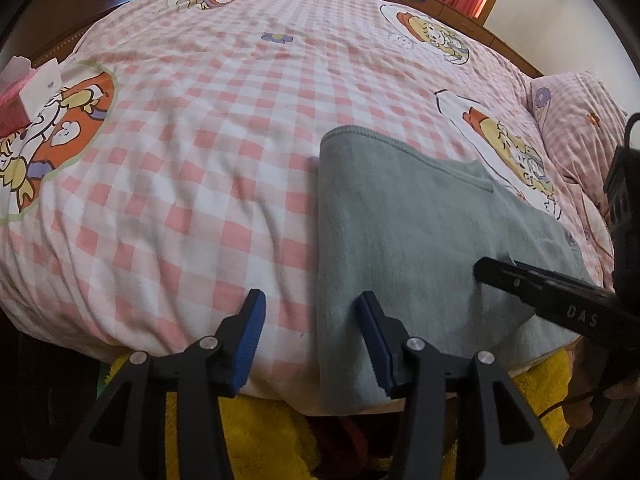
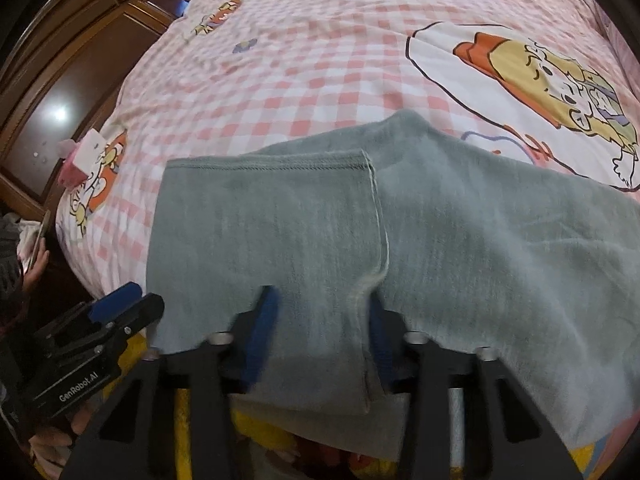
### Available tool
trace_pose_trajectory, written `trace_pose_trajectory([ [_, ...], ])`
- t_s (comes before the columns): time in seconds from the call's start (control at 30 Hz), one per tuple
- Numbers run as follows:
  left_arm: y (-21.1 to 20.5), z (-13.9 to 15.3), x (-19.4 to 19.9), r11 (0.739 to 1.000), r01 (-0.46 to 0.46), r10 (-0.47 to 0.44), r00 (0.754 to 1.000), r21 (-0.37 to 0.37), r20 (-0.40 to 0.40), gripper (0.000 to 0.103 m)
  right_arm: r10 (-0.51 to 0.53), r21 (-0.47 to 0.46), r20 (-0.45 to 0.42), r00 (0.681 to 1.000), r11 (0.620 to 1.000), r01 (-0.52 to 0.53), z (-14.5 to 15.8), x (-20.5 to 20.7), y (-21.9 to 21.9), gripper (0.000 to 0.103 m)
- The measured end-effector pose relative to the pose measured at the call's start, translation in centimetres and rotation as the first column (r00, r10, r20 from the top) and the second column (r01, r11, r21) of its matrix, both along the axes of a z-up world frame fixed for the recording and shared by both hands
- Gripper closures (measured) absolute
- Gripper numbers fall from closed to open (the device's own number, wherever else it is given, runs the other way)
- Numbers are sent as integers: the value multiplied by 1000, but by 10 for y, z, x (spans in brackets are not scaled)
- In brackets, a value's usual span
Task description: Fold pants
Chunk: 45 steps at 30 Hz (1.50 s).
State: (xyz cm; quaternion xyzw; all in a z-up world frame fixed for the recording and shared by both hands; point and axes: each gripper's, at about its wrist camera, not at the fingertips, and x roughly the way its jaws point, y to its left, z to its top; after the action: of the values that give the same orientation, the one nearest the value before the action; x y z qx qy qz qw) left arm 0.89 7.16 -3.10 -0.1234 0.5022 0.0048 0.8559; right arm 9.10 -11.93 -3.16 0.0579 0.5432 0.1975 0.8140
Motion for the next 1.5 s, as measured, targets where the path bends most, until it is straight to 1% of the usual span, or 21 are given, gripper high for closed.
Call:
trace_pose_trajectory([
  [0.03, 0, 0, 0, 1000, -1, 1, 1000, 1, 1, 53, -1, 3, 4, 1000, 1000, 1, 1, 0, 0, 79],
  [0.1, 0, 2, -2, 1000, -4, 4, 1000, 3, 1, 53, -4, 23, 18, 1000, 1000, 3, 7, -2, -2, 91],
  [0.13, 0, 3, -3, 1000, -5, 5, 1000, 5, 4, 53, -9, 34, 26, 1000, 999, 8, 11, -3, -3, 94],
  [0.3, 3, 9, -8, 1000, -19, 18, 1000, 11, 17, 53, -45, 114, 86, 995, 993, 35, 40, -13, -16, 96],
  [0.4, 4, 12, -10, 1000, -24, 24, 999, 13, 23, 53, -61, 152, 126, 990, 988, 42, 62, -21, -24, 96],
  [0.47, 3, 14, -11, 1000, -24, 24, 999, 15, 28, 53, -64, 161, 157, 986, 986, 39, 77, -27, -27, 96],
  [0.6, -1, 18, -14, 1000, -20, 19, 999, 22, 36, 53, -71, 138, 218, 973, 990, 41, 107, -39, -34, 96],
  [0.73, -6, 21, -16, 1000, -11, 10, 999, 22, 38, 53, -77, 127, 269, 960, 991, 44, 128, -45, -47, 96],
  [0.8, -9, 23, -18, 1000, -6, 4, 999, 28, 42, 52, -93, 108, 298, 950, 992, 63, 137, -48, -58, 96],
  [1.0, -16, 26, -18, 999, 6, -8, 999, 43, 44, 53, -172, 93, 323, 931, 984, 150, 153, -53, -101, 96],
  [1.17, -25, 26, -16, 998, 25, -28, 999, 60, 40, 52, -240, 88, 339, 910, 971, 223, 160, -59, -141, 96],
  [1.27, -31, 26, -12, 996, 43, -45, 998, 72, 33, 52, -282, 85, 332, 900, 959, 269, 156, -59, -164, 96],
  [1.4, -42, 29, -5, 994, 67, -70, 997, 90, 31, 52, -338, 81, 283, 898, 941, 329, 135, -51, -194, 96],
  [1.5, -52, 32, 1, 991, 84, -87, 996, 106, 33, 52, -372, 69, 224, 901, 928, 366, 110, -43, -211, 96],
])
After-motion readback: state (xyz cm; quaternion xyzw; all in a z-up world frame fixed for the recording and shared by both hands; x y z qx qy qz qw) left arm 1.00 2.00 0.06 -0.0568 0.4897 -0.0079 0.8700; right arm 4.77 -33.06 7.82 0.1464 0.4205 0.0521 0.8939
